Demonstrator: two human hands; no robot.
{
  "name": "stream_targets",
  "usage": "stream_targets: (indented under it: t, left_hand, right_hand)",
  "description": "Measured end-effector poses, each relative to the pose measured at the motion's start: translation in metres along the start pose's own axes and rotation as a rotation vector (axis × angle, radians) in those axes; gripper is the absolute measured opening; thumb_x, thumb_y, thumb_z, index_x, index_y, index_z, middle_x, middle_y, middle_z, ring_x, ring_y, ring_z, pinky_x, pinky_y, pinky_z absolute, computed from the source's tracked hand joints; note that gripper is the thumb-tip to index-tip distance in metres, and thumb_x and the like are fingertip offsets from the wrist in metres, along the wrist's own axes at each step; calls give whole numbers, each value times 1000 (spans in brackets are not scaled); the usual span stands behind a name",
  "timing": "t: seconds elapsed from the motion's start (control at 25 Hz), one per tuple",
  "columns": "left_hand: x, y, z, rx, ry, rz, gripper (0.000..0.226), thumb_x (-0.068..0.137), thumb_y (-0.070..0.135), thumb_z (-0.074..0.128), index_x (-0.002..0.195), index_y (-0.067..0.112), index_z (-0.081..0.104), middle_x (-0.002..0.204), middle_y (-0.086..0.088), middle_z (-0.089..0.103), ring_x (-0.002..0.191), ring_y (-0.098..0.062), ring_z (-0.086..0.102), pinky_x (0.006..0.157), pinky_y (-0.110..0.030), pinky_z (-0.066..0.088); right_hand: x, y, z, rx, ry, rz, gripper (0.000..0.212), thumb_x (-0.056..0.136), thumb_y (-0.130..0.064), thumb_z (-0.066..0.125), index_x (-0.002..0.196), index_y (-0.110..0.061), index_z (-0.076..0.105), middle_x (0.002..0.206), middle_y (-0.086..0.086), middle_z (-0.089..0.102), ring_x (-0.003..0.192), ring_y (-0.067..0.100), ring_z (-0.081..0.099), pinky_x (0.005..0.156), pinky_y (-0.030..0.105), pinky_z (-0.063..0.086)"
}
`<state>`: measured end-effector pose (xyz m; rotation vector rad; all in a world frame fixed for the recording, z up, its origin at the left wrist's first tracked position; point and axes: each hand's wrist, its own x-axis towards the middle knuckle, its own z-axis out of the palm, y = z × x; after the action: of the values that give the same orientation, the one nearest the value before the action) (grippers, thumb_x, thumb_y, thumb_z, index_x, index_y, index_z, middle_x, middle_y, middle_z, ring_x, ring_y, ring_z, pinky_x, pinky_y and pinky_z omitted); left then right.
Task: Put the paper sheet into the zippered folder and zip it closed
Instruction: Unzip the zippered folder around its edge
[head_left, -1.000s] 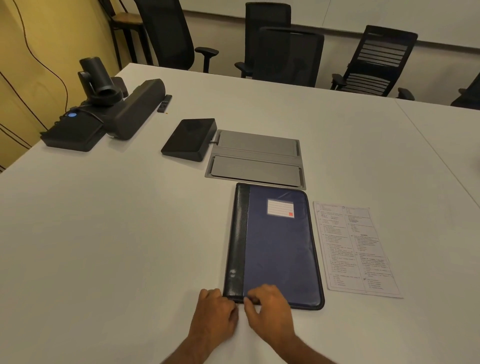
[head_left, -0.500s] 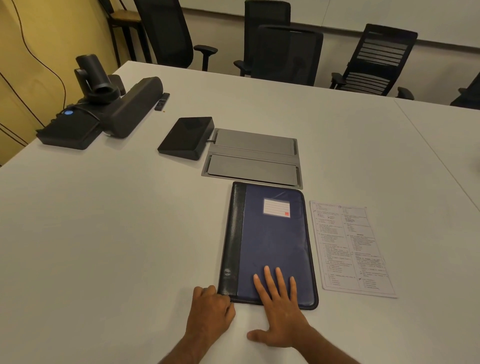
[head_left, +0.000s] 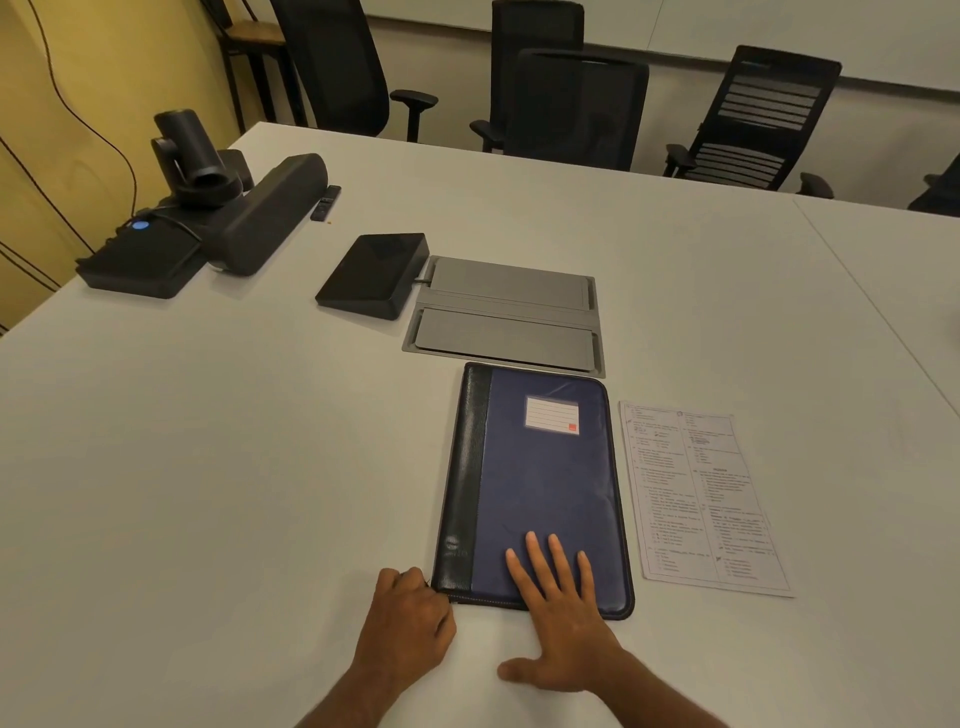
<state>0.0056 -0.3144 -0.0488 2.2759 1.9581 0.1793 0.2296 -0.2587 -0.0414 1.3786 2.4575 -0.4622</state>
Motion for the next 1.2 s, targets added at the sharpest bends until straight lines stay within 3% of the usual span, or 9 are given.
stream_targets:
  t: [0.12, 0.24, 0.4, 0.52, 0.64, 0.92, 1.04, 1.12, 1.2]
  left_hand:
    - [-6, -14, 2, 45, 27, 49, 23, 73, 30, 58, 52, 20, 59, 52, 9, 59, 63, -13, 56, 66, -31, 30]
    - [-13, -29, 1, 91, 40, 62, 23, 73, 30, 56, 52, 20, 58, 50, 8, 56, 57, -15, 51, 65, -31, 28]
    - [-12, -47, 0, 80, 60, 102, 23, 75, 27, 53, 53, 21, 53, 51, 6, 52, 56, -18, 50, 63, -31, 25]
    - [-11, -56, 1, 62, 76, 156, 22, 76, 25, 55, 55, 22, 50, 53, 6, 49, 57, -17, 47, 62, -30, 25]
    - [-8, -57, 1, 48, 81, 153, 23, 77, 26, 56, 55, 22, 49, 52, 7, 47, 55, -16, 45, 61, -30, 26]
    - [-7, -70, -4, 32, 50, 144, 25, 71, 44, 63, 56, 26, 54, 53, 11, 50, 54, -13, 47, 62, -28, 28]
    - [-3, -65, -10, -88, 81, 104, 26, 72, 49, 63, 61, 26, 58, 55, 13, 50, 54, -10, 45, 59, -27, 35]
    - [8, -52, -16, -170, 138, 27, 33, 82, 48, 57, 61, 23, 57, 55, 12, 52, 52, -10, 46, 51, -29, 40]
    - [25, -35, -22, -247, 183, -64, 29, 85, 43, 60, 65, 22, 57, 59, 11, 54, 55, -11, 48, 50, -28, 42]
  right_hand:
    - [-6, -4, -8, -23, 3, 54, 112, 61, -95, 34, 151, -30, 16, 162, 6, 4, 143, 31, -3, 108, 54, -5]
    - [-7, -8, -12, -26, 14, 45, 108, 63, -93, 32, 150, -30, 20, 162, 4, 2, 142, 30, -10, 108, 53, -6]
    - [-11, -10, -19, -61, 35, 57, 107, 61, -94, 32, 144, -26, 39, 150, 8, 38, 139, 27, 0, 104, 53, 6]
    - [-13, -11, -22, -76, 56, 54, 107, 61, -94, 32, 143, -26, 41, 150, 8, 38, 138, 27, 0, 103, 52, 8]
    - [-10, -11, -23, -68, 48, 35, 106, 63, -93, 34, 148, -29, 28, 160, 7, 16, 140, 26, -10, 106, 52, 0]
    - [-4, -3, -9, -52, 95, 26, 110, 61, -94, 31, 151, -35, 4, 161, 6, 0, 140, 25, -22, 109, 52, -11]
    - [-1, 2, -4, 141, 31, 21, 110, 60, -95, 31, 144, -44, -19, 155, -9, -29, 139, 15, -35, 111, 46, -25]
    - [-3, 5, -7, 307, 156, 138, 104, 67, -90, 36, 149, -39, -1, 159, -12, -14, 147, 16, -15, 119, 41, -11]
    - [-2, 13, -16, 432, 329, 392, 96, 72, -76, 53, 149, -27, 21, 159, -4, 16, 146, 23, 16, 119, 44, 18]
